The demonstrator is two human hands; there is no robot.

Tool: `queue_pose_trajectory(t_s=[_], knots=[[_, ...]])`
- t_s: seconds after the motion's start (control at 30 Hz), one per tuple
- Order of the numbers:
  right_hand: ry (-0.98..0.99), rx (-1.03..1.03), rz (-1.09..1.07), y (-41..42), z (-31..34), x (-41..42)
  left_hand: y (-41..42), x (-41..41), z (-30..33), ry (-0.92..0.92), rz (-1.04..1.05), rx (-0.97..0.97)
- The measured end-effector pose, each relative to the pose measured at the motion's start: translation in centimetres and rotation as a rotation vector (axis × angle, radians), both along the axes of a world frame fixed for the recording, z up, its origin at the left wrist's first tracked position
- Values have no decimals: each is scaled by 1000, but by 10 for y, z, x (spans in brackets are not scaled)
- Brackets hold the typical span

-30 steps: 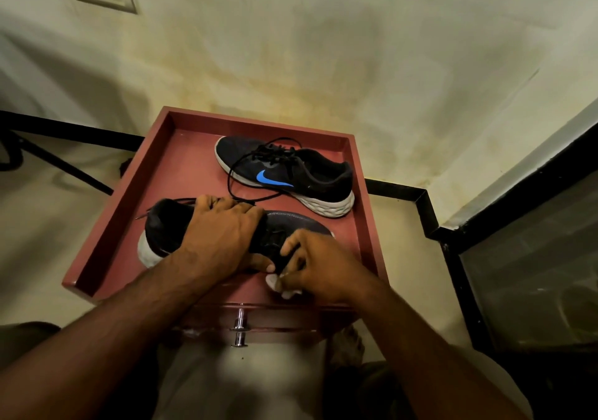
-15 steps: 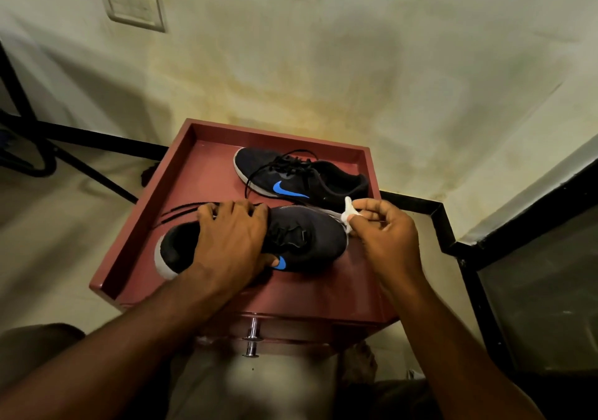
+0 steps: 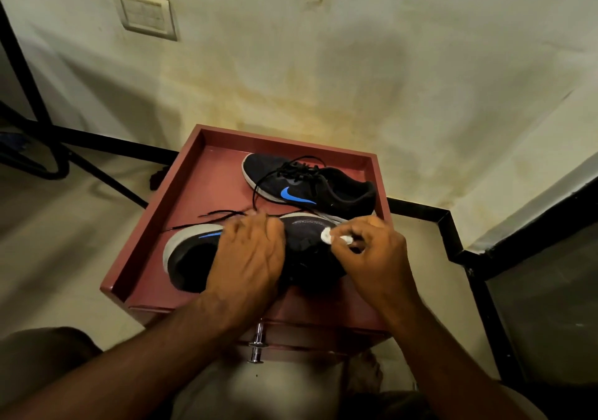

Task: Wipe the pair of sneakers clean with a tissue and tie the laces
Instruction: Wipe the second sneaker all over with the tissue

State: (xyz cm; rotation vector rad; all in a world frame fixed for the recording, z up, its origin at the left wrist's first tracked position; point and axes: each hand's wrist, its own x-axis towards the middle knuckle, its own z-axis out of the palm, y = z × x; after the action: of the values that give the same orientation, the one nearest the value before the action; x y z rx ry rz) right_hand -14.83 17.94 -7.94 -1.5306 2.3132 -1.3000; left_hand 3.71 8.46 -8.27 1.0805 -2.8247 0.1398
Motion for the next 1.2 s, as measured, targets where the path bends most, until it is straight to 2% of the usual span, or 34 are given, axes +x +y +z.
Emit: queue_pose_trajectory(t_s=[0.13, 0.3, 0.4, 0.57, 0.73, 0.83, 0.97, 1.03, 1.1, 1.2], knots=[[122, -16, 59, -10, -7, 18, 4, -3, -2, 47, -26, -19], [76, -67, 10, -14, 7, 19, 6, 1, 4, 19, 65, 18], [118, -68, 9, -8, 8, 21, 10, 2, 6, -45, 91, 38], [132, -51, -3, 0, 5, 21, -3, 11, 15, 76, -31, 173], [149, -52, -12, -2, -3, 25, -11, 8, 15, 61, -85, 207], [197, -101, 67, -10, -6, 43, -12, 7, 12, 111, -99, 186], [332, -138, 255, -24, -3, 66, -15, 11, 4, 236, -222, 115], [437, -91, 258, -28, 0, 59, -17, 12, 7, 238, -202, 169], [493, 5, 173, -26, 3, 46, -17, 12, 11, 190, -155, 211], [430, 164, -3, -14, 4, 23, -20, 9, 14, 162, -79, 177]])
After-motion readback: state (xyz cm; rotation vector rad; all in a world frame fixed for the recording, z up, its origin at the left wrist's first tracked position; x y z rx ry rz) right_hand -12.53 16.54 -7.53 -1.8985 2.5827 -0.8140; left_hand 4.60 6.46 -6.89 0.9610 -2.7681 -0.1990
